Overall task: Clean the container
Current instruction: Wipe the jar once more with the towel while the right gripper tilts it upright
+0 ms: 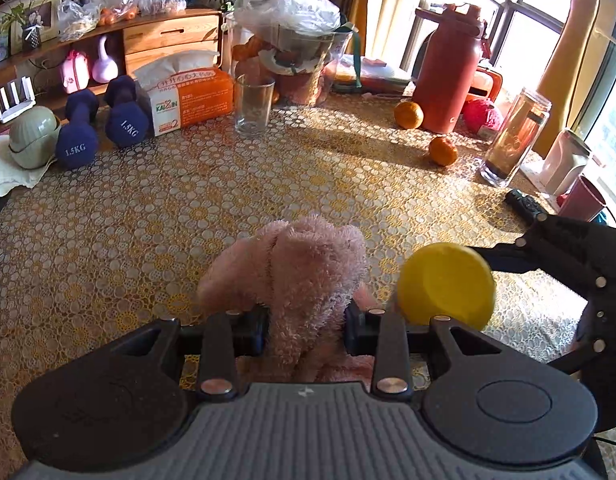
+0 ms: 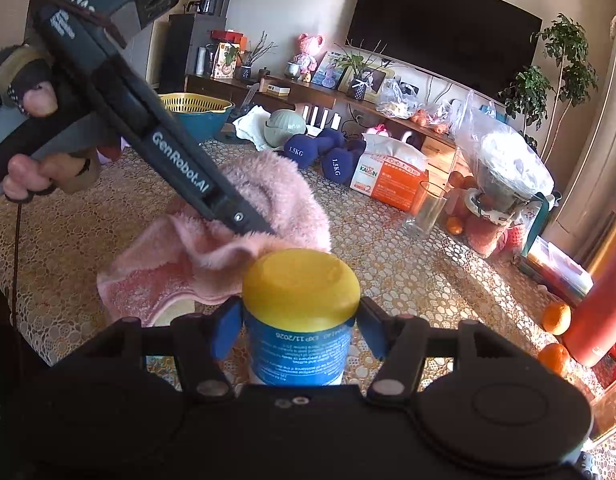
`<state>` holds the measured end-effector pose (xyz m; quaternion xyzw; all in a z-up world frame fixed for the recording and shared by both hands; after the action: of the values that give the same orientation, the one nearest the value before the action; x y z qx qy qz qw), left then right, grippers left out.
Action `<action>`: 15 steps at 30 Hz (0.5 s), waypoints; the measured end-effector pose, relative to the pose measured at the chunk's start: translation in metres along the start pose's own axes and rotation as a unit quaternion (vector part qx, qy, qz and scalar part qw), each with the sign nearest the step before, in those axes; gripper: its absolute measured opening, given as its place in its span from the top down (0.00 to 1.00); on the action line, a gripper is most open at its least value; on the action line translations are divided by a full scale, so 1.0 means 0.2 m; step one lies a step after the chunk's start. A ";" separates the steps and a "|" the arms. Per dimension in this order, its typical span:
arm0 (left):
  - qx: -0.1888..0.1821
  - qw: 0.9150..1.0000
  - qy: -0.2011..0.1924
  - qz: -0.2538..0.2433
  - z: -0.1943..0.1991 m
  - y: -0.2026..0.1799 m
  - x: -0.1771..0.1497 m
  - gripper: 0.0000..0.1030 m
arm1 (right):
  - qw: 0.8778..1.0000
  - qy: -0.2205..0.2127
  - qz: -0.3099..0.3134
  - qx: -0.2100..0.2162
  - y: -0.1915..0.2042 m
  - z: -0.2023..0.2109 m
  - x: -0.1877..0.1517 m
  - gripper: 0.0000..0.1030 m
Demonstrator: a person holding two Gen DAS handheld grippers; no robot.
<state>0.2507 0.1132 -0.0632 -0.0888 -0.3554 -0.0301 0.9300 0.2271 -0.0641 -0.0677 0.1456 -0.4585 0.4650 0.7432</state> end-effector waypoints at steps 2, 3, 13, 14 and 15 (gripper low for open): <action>0.012 1.000 0.005 0.007 -0.03 0.05 -0.03 0.67 | 1.000 0.000 -0.002 0.000 0.00 0.00 0.00 0.40; 0.017 1.000 0.007 0.010 -0.04 0.07 -0.04 0.67 | 1.000 0.000 -0.003 0.000 0.00 0.00 0.00 0.40; 0.047 0.998 0.033 -0.005 -0.20 0.11 -0.16 0.67 | 1.000 -0.005 -0.021 -0.006 -0.02 0.00 -0.01 0.40; 0.050 0.998 0.033 -0.008 -0.19 0.10 -0.16 0.67 | 1.000 -0.006 -0.027 -0.007 -0.03 0.01 -0.02 0.40; 0.052 0.998 0.032 -0.011 -0.19 0.10 -0.16 0.67 | 0.999 -0.008 -0.035 -0.008 -0.03 0.01 -0.02 0.40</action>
<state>0.2540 0.1252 -0.1161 -0.0356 -0.3270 -0.0245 0.9440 0.2308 -0.0719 -0.0689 0.1592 -0.4629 0.4333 0.7567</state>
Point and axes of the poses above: each gripper's, at about its wrist camera, not at the fingertips, and z roughly against the way its jaws point, y to its left, x to its top, the point moved 5 cm from there along -z, roughly the way its jaws point, and after that the axes turned 3 degrees about -y, right-handed, at the moved point
